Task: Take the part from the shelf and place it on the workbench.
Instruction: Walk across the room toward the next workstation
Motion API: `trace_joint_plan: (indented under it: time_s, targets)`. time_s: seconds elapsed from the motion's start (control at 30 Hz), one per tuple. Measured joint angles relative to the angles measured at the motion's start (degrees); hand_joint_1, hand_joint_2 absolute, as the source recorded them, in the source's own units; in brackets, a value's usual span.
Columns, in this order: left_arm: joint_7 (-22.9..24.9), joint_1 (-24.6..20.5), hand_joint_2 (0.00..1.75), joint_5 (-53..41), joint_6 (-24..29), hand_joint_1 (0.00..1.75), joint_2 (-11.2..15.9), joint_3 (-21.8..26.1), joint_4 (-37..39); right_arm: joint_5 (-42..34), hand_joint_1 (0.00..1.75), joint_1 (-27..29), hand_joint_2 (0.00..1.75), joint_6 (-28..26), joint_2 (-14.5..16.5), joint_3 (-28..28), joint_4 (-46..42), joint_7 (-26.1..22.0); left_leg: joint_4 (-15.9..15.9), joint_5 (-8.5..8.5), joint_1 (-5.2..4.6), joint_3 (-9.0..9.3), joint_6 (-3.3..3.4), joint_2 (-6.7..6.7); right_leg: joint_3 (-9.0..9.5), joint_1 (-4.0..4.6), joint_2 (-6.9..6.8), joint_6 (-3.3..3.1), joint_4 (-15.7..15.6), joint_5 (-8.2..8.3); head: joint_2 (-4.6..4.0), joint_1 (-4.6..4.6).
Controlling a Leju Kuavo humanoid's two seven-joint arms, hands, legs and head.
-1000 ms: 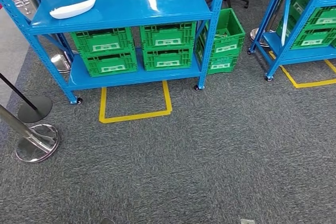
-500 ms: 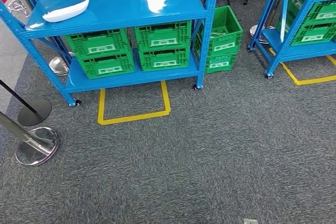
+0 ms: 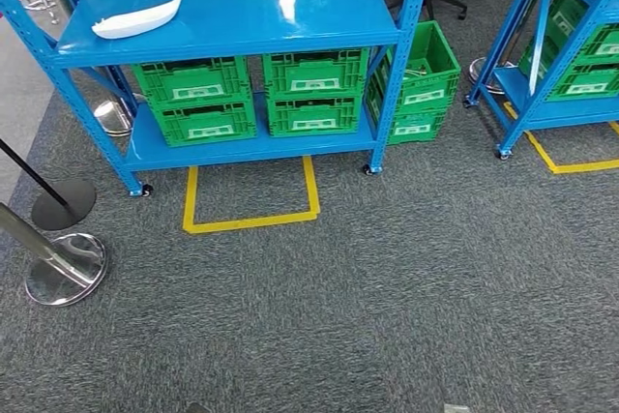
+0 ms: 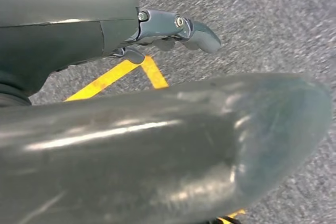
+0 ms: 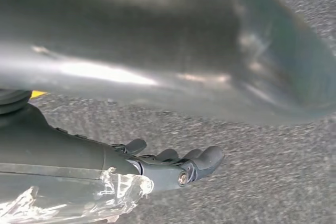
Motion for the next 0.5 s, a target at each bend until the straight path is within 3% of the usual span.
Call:
trace_joint_plan:
  time_s: [0.07,0.2,0.27,0.33,0.37,0.4,0.43,0.47,0.5]
  targets:
    - [-0.01,-0.12,0.00,0.00,-0.03,0.00,0.03,0.04,0.00,0.08,0.00,-0.01,0.00,0.00,-0.01,0.02,0.08,-0.04,0.13,-0.59,-0.17,0.42,-0.62,-0.42,2.01,-0.07,0.30,-0.50,-4.02,1.44,0.00,-0.10]
    - [-0.04,-0.31,0.00,-0.02,-0.03,0.00,0.08,0.08,0.00,0.28,0.00,0.10,0.00,-0.14,-0.06,-0.03,0.15,-0.09,1.07,-1.56,-0.16,0.07,-1.54,-0.65,2.43,-0.08,-0.57,-2.09,-4.37,0.76,0.00,-0.59]
    - [-0.05,-0.37,0.00,-0.04,-0.02,0.00,0.08,0.09,0.00,0.42,0.00,-0.02,0.00,-0.20,-0.06,-0.05,0.15,-0.10,6.40,-4.06,-0.09,-2.75,-2.11,-0.13,2.75,-0.16,-1.30,-2.78,-4.53,0.41,0.00,-0.96]
    - [-0.07,-0.35,0.00,-0.07,-0.03,0.00,0.08,0.11,0.00,0.50,0.00,-0.03,0.00,-0.22,-0.05,-0.05,0.15,-0.10,14.24,-6.73,-0.03,-7.49,-2.42,0.10,3.12,-0.12,-2.20,-3.18,-4.55,-0.08,0.00,-1.13]
    - [-0.07,-0.24,0.00,-0.08,-0.04,0.00,0.08,0.13,0.00,0.54,0.00,0.00,0.00,-0.25,-0.05,-0.05,0.15,-0.10,16.62,-6.84,-0.03,-9.23,-2.45,0.14,3.42,-0.09,-2.66,-3.25,-4.55,-0.36,0.00,-1.15]
    - [-0.07,-0.11,0.00,-0.08,-0.04,0.00,0.09,0.17,0.00,0.59,0.00,0.00,0.00,-0.30,-0.05,-0.05,0.15,-0.10,17.01,-5.76,-0.03,-10.00,-2.41,0.22,3.82,-0.08,-3.14,-3.25,-4.55,-0.69,0.00,-1.15]
    - [-0.07,0.01,0.00,-0.09,-0.04,0.00,0.09,0.22,0.00,0.65,0.00,0.00,0.00,-0.36,-0.05,-0.06,0.15,-0.10,15.22,-3.63,-0.04,-9.66,-2.29,0.46,4.34,-0.08,-3.62,-3.19,-4.55,-1.04,0.00,-1.15]
    - [-0.07,0.06,0.00,-0.09,-0.04,0.00,0.09,0.28,0.00,0.70,0.00,-0.02,0.00,-0.41,-0.05,-0.07,0.15,-0.10,11.72,-0.87,-0.09,-8.41,-2.07,1.33,4.94,-0.07,-4.11,-3.07,-4.57,-1.44,0.00,-1.16]
    - [-0.07,0.04,0.00,-0.10,-0.04,0.00,0.08,0.33,0.00,0.75,0.00,-0.03,0.00,-0.46,-0.06,-0.07,0.15,-0.10,7.95,1.32,-0.32,-6.91,-1.87,3.25,5.36,0.08,-4.59,-2.85,-4.57,-1.90,0.00,-1.18]
